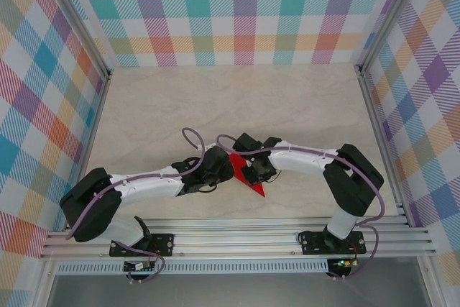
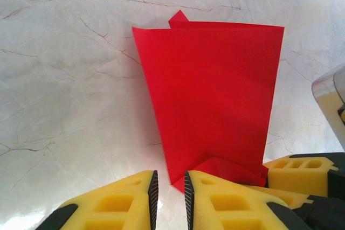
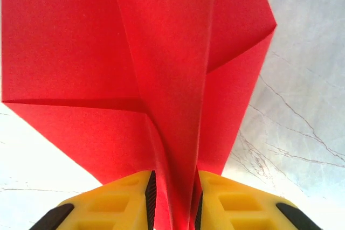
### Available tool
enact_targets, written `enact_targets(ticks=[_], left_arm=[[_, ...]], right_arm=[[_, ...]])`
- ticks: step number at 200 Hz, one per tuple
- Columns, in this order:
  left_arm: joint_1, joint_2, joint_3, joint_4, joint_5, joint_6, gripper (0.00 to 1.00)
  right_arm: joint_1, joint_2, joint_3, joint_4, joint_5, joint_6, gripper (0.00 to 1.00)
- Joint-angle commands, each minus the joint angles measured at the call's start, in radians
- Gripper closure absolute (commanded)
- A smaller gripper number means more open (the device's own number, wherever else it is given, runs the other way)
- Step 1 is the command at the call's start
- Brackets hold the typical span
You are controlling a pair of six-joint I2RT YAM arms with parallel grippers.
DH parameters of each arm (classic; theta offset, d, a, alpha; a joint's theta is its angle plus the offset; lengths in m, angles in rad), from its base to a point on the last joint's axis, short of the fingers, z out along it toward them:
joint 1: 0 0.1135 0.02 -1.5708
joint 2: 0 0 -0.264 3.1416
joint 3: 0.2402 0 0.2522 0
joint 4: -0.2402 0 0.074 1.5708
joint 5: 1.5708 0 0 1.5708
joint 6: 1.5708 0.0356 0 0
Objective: Fold a paper plane with a square sheet of paper (pick it up from the middle)
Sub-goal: Move the paper plane to the center of the table.
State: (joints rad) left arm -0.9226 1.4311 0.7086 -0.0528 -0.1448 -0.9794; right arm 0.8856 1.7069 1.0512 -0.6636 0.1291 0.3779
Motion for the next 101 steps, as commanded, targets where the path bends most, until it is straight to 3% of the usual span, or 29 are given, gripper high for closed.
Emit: enact_targets(ticks=[1, 66, 101], left_arm=[[-0.015, -0.025, -0.019, -0.015, -0.032, 0.002, 0.77], [-0.015, -0.064, -0.033, -0.047, -0.064, -0.007, 0.77], [-0.015, -0.070, -0.042, -0.047, -0.072, -0.013, 0.77]], right_arm=[[0.024, 0.055, 0.044, -0.046, 0.059, 0.017, 0.75], [0.042, 0.117, 0.073, -0.065, 0.097, 0.058, 0.75], [0.042, 0.099, 0.069, -0.061, 0.091, 0.066, 0.88]])
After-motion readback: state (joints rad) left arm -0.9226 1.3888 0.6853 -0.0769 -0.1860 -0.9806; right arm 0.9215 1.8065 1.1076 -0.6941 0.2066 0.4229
